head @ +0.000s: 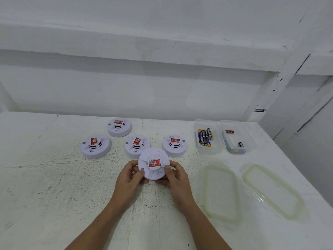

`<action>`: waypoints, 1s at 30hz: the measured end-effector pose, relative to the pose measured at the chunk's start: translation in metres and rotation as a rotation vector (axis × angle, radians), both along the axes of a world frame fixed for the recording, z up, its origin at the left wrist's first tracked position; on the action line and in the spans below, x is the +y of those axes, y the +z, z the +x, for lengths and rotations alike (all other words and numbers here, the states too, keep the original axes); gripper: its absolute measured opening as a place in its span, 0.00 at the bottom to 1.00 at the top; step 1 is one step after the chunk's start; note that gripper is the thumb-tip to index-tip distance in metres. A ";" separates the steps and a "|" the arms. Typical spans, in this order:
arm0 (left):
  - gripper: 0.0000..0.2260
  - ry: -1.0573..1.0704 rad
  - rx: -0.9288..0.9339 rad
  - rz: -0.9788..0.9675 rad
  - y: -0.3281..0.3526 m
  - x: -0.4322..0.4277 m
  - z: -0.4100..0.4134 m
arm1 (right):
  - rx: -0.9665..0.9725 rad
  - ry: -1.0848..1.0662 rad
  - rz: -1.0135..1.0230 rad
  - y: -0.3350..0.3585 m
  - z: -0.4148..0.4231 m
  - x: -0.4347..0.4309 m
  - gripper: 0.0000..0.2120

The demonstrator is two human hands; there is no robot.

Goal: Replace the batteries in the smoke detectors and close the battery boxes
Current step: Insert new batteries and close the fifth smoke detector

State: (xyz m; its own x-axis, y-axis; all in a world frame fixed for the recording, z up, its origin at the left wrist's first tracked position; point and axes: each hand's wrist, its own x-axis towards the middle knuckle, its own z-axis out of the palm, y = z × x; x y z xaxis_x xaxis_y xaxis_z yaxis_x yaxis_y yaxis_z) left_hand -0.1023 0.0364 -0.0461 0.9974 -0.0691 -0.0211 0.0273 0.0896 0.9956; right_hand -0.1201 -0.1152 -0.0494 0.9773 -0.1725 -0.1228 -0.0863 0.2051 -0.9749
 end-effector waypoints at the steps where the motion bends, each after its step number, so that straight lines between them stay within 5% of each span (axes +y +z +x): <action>1: 0.10 0.001 0.002 -0.005 0.000 0.000 0.000 | 0.002 -0.002 -0.002 0.000 0.000 0.000 0.11; 30: 0.10 -0.012 0.009 0.020 -0.006 0.003 0.002 | 0.015 -0.019 -0.025 -0.001 0.001 0.001 0.11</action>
State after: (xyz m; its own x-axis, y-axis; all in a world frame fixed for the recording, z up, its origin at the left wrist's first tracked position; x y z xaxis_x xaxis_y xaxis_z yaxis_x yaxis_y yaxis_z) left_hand -0.1000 0.0396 -0.0517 0.9963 -0.0803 -0.0311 0.0367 0.0691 0.9969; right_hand -0.1195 -0.1144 -0.0508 0.9719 -0.1942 -0.1331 -0.0976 0.1822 -0.9784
